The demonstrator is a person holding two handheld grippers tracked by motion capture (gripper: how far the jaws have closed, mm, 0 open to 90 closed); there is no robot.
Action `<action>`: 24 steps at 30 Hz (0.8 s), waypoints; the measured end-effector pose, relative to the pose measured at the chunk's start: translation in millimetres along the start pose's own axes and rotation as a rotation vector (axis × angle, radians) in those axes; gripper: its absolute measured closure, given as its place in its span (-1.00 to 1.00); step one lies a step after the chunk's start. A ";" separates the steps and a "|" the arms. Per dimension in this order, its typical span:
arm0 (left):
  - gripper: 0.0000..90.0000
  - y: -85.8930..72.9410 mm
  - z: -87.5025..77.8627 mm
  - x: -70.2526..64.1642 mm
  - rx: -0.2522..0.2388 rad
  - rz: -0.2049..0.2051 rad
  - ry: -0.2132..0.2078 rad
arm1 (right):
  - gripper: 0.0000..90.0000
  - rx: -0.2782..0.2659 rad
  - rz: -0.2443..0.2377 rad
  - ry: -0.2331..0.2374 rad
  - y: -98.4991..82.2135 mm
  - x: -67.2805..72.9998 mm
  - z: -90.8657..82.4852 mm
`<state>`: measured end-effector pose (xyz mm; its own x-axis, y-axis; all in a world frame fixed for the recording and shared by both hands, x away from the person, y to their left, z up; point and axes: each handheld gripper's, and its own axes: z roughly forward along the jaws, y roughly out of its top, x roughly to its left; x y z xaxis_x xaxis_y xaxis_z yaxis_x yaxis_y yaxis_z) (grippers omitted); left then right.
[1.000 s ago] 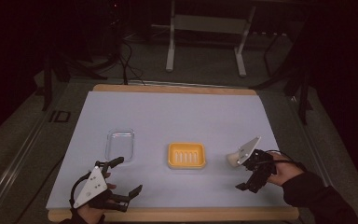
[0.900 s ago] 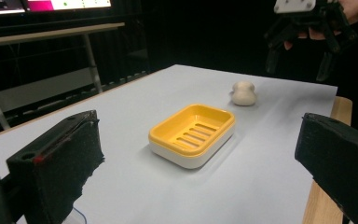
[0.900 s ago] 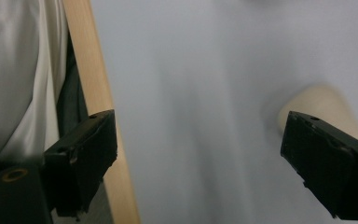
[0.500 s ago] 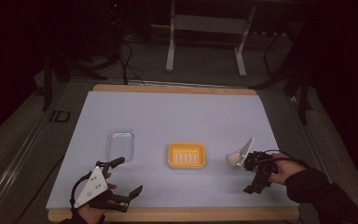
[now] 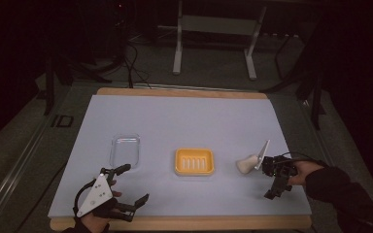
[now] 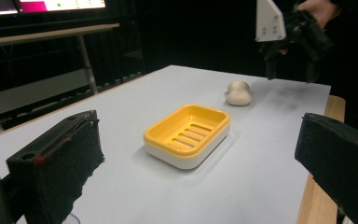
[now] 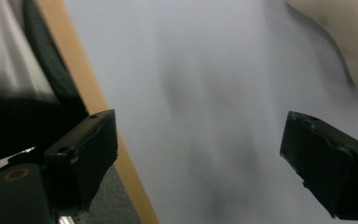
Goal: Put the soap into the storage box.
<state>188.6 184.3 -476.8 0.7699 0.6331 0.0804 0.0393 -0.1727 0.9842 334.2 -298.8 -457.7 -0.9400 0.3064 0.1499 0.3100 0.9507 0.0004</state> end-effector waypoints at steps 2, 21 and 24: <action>-0.98 0.0 0.3 -0.6 0.002 0.005 -0.005 | -0.67 0.000 0.029 -0.023 -2.2 -6.1 0.7; -0.98 -0.1 0.7 -0.7 0.001 0.001 -0.021 | -0.63 0.033 0.011 -0.114 -13.2 -57.2 -4.3; -0.98 -0.3 1.0 -0.8 0.001 0.000 -0.019 | -0.62 0.026 -0.010 -0.128 -11.6 -62.6 -5.2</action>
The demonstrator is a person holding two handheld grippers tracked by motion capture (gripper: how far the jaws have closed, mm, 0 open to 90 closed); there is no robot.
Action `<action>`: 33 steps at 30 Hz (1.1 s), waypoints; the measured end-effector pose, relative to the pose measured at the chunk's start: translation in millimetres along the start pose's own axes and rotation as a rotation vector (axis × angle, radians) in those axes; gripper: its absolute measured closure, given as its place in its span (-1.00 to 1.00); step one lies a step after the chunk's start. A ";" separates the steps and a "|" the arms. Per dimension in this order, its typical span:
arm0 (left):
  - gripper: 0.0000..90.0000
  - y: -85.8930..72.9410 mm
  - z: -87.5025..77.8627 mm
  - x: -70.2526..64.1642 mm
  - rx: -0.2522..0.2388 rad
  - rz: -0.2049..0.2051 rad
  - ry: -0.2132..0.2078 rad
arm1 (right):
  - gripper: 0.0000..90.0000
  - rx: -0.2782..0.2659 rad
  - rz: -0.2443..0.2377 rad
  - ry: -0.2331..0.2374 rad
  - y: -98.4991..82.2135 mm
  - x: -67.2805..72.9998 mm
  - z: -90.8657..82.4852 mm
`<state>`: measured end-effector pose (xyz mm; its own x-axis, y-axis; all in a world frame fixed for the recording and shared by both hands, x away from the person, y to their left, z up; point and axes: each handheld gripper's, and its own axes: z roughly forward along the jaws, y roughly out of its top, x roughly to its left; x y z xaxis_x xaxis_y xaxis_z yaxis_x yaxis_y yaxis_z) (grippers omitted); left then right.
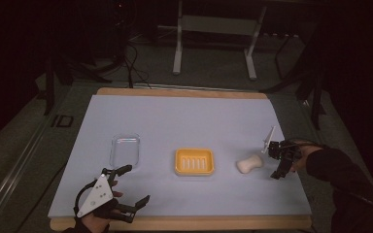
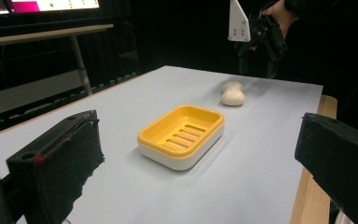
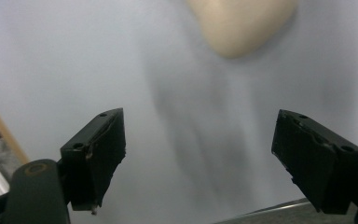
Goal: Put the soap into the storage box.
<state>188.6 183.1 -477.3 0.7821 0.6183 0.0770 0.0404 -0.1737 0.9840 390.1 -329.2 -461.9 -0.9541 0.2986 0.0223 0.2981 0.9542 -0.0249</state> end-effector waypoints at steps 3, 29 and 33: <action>-0.98 -0.4 0.2 -0.2 0.007 0.000 -0.006 | -0.59 0.007 -0.001 0.001 3.3 -4.6 -0.5; -0.98 -1.7 -0.7 -1.9 0.013 -0.003 -0.014 | -0.53 -0.029 -0.228 -0.076 48.7 1.8 6.3; -0.98 -1.9 -0.8 -1.5 0.015 -0.002 -0.016 | -0.50 -0.059 -0.260 -0.070 57.7 6.7 3.3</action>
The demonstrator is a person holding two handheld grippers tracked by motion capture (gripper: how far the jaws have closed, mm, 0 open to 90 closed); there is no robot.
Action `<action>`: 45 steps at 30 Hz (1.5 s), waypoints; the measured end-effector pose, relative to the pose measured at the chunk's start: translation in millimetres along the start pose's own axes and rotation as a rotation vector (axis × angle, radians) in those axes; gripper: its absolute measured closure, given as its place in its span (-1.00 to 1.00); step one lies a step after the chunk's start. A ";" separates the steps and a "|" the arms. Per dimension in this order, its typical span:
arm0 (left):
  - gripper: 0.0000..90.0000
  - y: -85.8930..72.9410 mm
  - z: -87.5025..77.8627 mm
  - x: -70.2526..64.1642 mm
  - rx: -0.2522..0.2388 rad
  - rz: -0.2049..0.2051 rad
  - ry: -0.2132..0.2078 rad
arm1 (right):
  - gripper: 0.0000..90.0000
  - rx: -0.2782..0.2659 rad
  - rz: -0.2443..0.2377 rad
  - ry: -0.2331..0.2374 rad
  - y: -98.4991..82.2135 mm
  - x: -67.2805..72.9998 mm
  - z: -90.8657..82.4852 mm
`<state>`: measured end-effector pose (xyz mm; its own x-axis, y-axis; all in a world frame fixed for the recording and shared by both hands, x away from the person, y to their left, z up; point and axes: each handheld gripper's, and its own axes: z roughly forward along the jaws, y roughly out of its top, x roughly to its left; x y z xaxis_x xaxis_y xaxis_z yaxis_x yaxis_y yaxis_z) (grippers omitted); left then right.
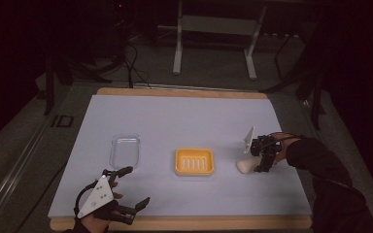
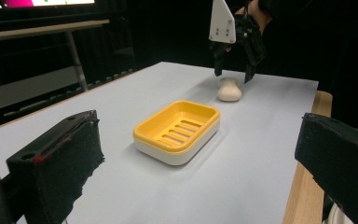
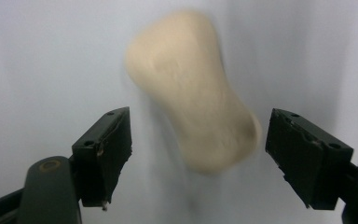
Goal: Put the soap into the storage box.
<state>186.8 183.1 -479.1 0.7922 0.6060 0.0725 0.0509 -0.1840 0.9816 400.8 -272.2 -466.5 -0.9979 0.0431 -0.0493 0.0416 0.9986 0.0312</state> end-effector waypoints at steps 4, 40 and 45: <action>-0.98 -0.1 0.2 -0.1 0.002 -0.001 -0.004 | -0.50 -0.019 -0.023 0.009 5.9 2.7 0.3; -0.98 -0.6 -0.8 1.1 -0.022 -0.012 -0.002 | -0.18 0.004 -0.118 0.058 20.9 3.6 32.0; -0.98 -0.7 -0.6 1.1 -0.020 -0.011 -0.001 | -0.12 0.024 -0.104 0.064 24.2 1.8 31.9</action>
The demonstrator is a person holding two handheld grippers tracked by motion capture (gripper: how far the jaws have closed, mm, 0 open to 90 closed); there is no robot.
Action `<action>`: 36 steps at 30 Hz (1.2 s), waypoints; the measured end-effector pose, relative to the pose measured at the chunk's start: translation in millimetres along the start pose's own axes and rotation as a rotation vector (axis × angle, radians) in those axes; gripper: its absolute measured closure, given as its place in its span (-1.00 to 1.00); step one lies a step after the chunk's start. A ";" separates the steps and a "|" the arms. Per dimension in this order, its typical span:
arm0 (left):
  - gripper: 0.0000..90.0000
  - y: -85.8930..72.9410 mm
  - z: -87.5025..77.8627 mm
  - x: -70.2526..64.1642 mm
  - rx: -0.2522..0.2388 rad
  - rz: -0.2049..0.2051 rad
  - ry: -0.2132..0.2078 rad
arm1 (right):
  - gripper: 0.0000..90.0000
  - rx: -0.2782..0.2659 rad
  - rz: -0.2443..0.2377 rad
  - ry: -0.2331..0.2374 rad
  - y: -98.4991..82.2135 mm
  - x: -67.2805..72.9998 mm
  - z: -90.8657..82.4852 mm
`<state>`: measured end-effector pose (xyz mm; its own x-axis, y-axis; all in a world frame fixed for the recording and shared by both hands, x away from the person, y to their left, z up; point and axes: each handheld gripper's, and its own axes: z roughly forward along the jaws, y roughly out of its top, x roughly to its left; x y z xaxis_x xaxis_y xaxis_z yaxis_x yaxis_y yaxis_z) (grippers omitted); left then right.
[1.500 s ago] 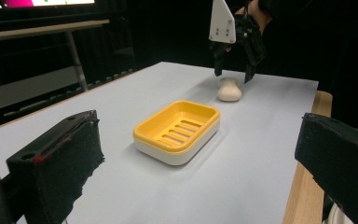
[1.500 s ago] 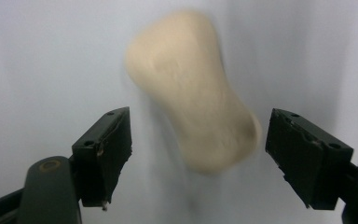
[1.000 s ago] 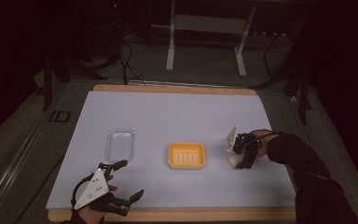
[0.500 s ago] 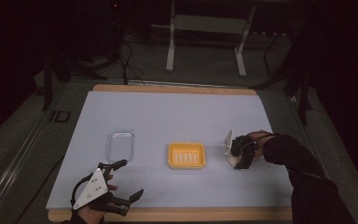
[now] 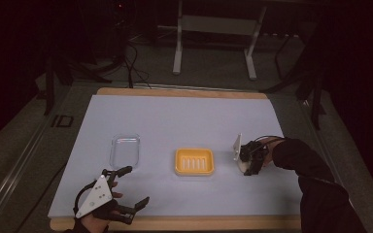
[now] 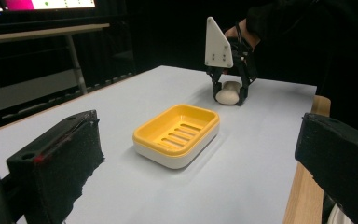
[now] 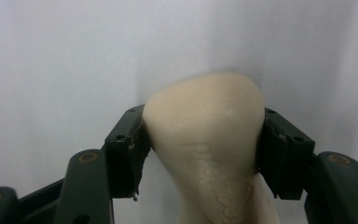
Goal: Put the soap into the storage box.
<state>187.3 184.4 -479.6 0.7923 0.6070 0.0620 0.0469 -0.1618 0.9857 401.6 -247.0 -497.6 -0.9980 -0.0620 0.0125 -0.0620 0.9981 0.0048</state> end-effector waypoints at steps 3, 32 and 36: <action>-0.98 0.0 -0.1 -0.1 0.004 0.004 -0.001 | -0.11 0.027 0.025 0.008 3.7 -0.6 -0.5; -0.98 0.3 0.3 -1.1 0.004 0.012 -0.005 | -0.11 -0.149 0.083 0.006 8.7 5.0 -49.6; -0.98 0.4 0.4 -1.3 0.004 0.016 -0.007 | -0.11 -0.143 0.081 0.007 13.9 5.8 -60.5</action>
<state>186.5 183.2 -479.4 0.7972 0.5989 0.0763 0.0371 -0.1748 0.9839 395.7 -233.7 -437.0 -0.9995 0.0184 0.0252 0.0219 0.9890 0.1461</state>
